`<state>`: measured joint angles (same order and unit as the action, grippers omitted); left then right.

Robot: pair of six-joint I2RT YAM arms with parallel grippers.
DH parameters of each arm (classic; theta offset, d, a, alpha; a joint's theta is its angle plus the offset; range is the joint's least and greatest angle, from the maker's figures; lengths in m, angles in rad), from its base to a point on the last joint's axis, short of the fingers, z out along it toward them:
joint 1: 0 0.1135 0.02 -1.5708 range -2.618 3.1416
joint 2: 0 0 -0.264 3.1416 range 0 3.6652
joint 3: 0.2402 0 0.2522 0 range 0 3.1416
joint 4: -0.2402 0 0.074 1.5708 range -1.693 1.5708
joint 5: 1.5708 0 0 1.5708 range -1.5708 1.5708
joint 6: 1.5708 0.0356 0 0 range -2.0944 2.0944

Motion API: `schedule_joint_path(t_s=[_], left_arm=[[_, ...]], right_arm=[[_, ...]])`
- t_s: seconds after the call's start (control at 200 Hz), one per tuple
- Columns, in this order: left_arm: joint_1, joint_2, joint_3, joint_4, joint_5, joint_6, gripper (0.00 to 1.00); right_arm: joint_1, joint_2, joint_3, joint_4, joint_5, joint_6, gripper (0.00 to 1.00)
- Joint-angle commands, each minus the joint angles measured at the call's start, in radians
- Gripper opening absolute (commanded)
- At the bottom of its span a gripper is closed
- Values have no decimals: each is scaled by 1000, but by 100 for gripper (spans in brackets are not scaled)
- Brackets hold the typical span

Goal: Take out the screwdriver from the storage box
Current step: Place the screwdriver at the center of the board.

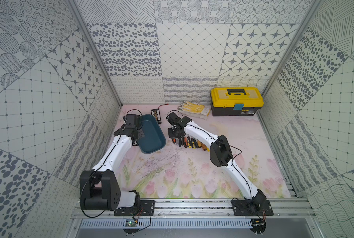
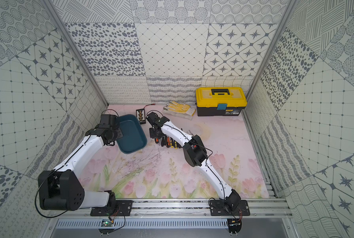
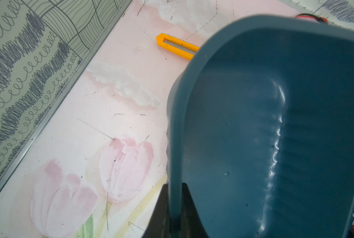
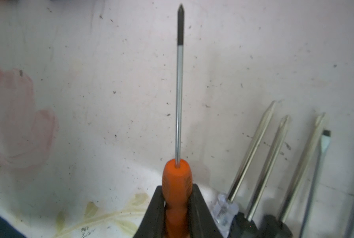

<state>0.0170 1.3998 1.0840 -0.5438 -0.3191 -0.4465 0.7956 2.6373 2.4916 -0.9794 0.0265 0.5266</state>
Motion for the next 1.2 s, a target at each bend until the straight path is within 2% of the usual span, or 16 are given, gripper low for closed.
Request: schedule_joint_path(t_s=[0.0,0.105,0.21,0.29,0.45,0.776,0.946,1.196], left_arm=[[8,1,15,13,22,-14,0],[8,4,20,5,34,-4,0],[8,11,29,-5,45,2,0],[8,5,42,-13,66,15,0],[8,-19,83,-41,110,67,0],[9,-21,72,-72,100,69,0],[8,11,110,-98,122,62,0],[8,37,136,-117,135,82,0]], right_arm=[[-4,1,-39,-69,26,-10,0],[-4,0,-35,-69,7,-15,0],[-4,0,-34,-69,-3,-16,15],[-5,-1,-34,-68,-7,-15,22],[-6,4,-31,-70,-15,-2,30],[-6,4,-28,-69,-21,1,35],[-7,-10,-22,-64,-25,-2,41],[-5,-44,-17,-33,-31,-10,42]])
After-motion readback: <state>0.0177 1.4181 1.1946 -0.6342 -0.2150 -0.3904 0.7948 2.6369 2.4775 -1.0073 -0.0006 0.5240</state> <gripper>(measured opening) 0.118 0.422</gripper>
